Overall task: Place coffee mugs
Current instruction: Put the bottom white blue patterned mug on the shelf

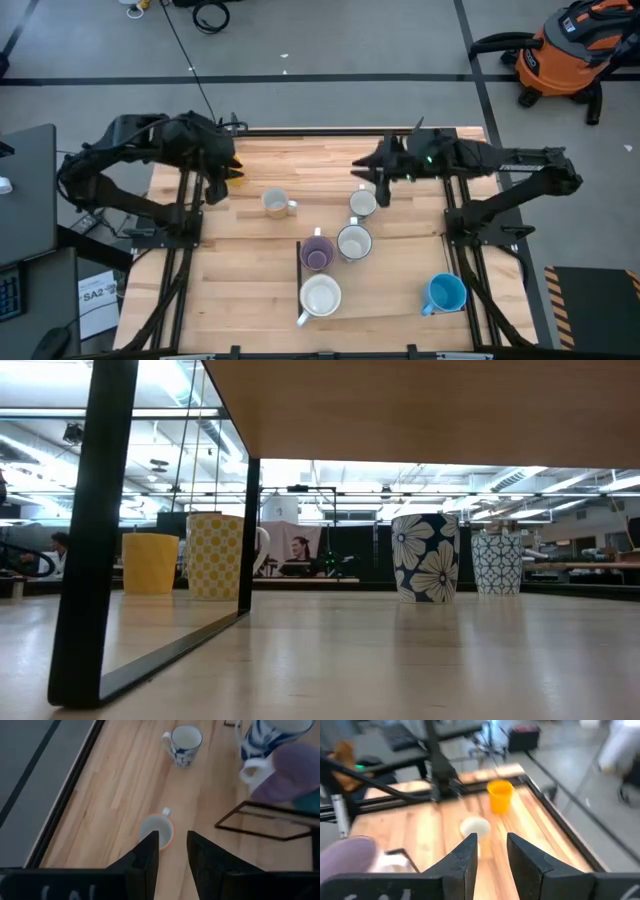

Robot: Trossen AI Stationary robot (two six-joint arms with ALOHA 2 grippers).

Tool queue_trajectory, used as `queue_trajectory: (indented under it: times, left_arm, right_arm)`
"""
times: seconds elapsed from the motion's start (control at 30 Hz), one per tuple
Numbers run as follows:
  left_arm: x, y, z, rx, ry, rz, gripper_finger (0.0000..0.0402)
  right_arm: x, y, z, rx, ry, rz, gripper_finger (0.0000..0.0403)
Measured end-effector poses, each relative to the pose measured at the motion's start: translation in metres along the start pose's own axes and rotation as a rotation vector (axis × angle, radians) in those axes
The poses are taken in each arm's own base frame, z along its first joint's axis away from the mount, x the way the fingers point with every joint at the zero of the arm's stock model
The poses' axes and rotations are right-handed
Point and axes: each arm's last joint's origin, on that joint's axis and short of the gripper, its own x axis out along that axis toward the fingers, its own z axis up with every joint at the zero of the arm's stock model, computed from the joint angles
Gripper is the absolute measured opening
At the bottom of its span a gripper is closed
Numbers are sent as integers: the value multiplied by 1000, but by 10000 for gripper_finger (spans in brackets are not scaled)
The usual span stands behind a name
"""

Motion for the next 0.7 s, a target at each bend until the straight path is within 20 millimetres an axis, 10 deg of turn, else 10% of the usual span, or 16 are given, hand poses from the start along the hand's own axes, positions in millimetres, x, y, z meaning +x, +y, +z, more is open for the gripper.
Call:
queue_trajectory:
  times: [0.7]
  left_arm:
    - [139, 44, -70, -37, -3, -169, 107]
  right_arm:
    - [24, -68, -52, 362, 555, -258, 112]
